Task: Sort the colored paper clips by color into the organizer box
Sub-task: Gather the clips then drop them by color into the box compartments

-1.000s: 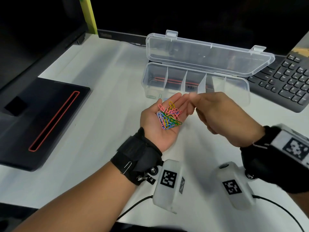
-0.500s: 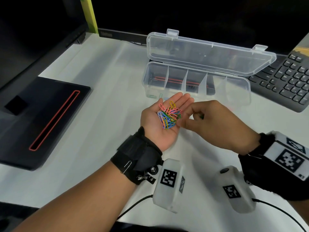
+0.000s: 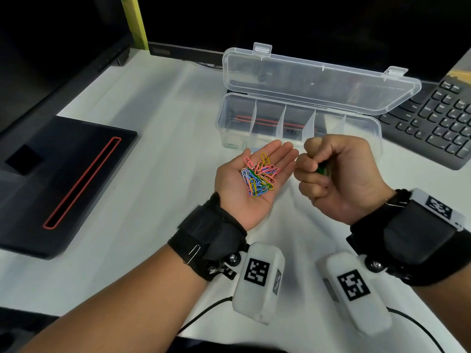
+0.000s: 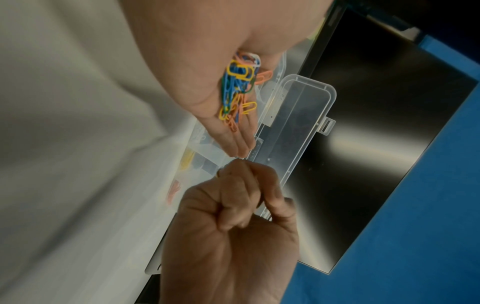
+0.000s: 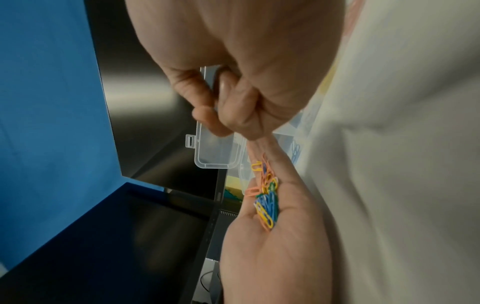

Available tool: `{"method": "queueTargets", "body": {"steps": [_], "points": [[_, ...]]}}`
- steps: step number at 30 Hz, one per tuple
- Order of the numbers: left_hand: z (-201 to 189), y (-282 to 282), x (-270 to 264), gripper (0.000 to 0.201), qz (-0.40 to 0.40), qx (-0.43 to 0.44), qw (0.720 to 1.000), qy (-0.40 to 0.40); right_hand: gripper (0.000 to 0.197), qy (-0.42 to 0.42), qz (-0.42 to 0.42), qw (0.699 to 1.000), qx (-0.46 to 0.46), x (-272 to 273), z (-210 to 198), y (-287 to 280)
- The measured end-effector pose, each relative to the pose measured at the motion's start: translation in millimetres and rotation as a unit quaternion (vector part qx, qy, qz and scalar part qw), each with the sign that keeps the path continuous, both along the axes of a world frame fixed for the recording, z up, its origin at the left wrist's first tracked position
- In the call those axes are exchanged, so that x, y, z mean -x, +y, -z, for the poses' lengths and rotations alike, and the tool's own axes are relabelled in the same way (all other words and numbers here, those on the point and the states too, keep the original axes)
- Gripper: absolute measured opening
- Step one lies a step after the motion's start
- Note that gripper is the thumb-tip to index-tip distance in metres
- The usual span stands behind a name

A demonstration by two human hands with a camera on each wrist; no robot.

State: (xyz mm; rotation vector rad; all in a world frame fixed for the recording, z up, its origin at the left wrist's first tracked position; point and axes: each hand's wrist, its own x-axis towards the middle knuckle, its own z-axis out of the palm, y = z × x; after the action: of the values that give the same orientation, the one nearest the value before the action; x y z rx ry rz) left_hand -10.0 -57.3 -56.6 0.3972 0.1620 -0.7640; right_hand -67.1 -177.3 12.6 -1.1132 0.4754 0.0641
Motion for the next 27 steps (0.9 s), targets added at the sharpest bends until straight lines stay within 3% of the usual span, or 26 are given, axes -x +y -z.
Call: {"method": "queueTargets", "body": {"steps": [3, 5, 6, 8, 10, 11, 16, 22, 27], "points": [[0.5, 0.3, -0.8, 0.046, 0.003, -0.008, 1.0, -0.002, 0.02, 0.019, -0.023, 0.999, 0.041, -0.6, 0.1, 1.2], [1.1, 0.4, -1.3, 0.046, 0.006, -0.012, 1.0, -0.001, 0.026, 0.002, -0.064, 0.984, 0.166, 0.8, -1.6, 2.0], [1.6, 0.4, -1.6, 0.046, 0.01, -0.014, 1.0, -0.001, 0.024, -0.027, -0.099, 0.955, 0.278, 3.0, -2.7, 4.1], [2.8, 0.6, -2.3, 0.046, 0.016, -0.025, 1.0, -0.003, 0.007, -0.101, -0.185, 0.832, 0.513, 8.2, -4.1, 9.2], [3.1, 1.2, -2.3, 0.048, 0.016, -0.03, 0.999, -0.008, 0.015, -0.137, -0.238, 0.719, 0.639, 11.0, -1.3, 10.4], [3.2, 1.3, -2.1, 0.048, 0.019, -0.031, 0.999, -0.009, 0.02, -0.141, -0.249, 0.693, 0.662, 11.2, 0.2, 9.5], [4.4, 1.3, -3.1, 0.048, 0.018, -0.024, 0.999, -0.011, 0.015, -0.17, -0.237, 0.663, 0.69, 7.0, 10.4, 8.4], [4.0, 1.2, -3.5, 0.048, 0.014, -0.013, 1.0, -0.007, 0.009, -0.141, -0.193, 0.711, 0.661, 2.2, 14.5, 6.0], [4.0, 1.5, -2.7, 0.048, 0.012, -0.018, 1.0, -0.01, 0.013, -0.133, -0.196, 0.714, 0.658, 1.5, 15.2, 3.7]]}}
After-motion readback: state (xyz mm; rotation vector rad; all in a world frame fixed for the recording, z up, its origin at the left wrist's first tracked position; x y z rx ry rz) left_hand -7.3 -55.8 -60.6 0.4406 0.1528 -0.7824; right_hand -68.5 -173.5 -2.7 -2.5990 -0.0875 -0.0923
